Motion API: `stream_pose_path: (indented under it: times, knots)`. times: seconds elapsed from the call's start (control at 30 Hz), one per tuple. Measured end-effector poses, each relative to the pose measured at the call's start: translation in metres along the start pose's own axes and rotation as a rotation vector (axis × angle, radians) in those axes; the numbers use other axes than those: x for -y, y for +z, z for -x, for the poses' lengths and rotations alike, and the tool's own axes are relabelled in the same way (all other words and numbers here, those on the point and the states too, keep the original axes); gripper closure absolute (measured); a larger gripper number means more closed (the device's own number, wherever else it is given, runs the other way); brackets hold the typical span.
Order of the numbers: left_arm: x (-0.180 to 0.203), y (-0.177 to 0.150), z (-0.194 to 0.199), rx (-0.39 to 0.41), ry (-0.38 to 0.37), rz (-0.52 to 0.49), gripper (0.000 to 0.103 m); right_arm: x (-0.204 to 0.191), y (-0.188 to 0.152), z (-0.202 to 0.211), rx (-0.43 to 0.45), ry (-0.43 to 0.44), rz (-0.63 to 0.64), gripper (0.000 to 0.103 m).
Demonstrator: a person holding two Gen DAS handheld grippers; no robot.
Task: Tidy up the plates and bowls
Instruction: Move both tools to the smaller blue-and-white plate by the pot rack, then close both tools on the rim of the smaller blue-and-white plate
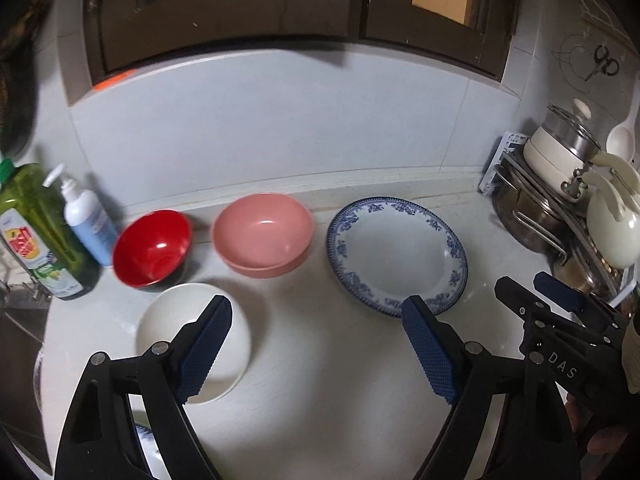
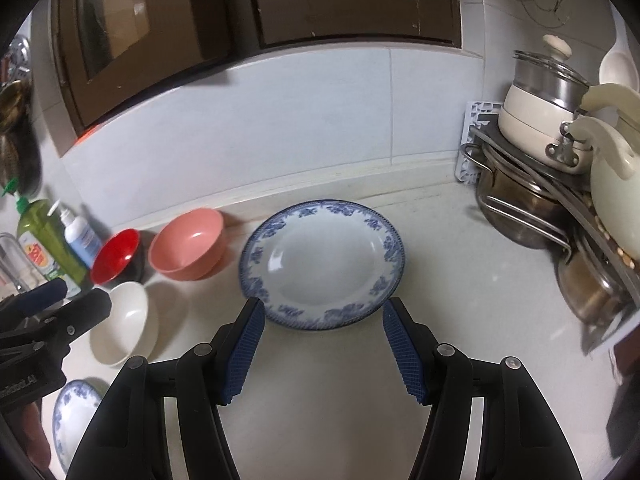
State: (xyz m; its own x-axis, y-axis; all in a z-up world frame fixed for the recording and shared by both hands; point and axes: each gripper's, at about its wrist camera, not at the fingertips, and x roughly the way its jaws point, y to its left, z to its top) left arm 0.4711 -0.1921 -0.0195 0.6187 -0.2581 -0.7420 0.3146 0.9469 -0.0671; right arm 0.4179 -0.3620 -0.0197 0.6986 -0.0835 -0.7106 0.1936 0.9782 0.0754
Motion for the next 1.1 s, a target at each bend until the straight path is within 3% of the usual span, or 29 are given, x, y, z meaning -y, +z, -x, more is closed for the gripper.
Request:
stream_pose_path:
  times: [0.53, 1.1]
  knots:
    - [0.028, 0.021, -0.107, -0.125, 0.008, 0.015, 0.023, 0.048, 0.027, -0.082, -0.049, -0.029, 0.032, 0.041]
    - [0.032, 0.037, -0.183, -0.199, 0.062, 0.013, 0.031, 0.073, 0.032, -0.171, -0.157, -0.006, -0.028, 0.041]
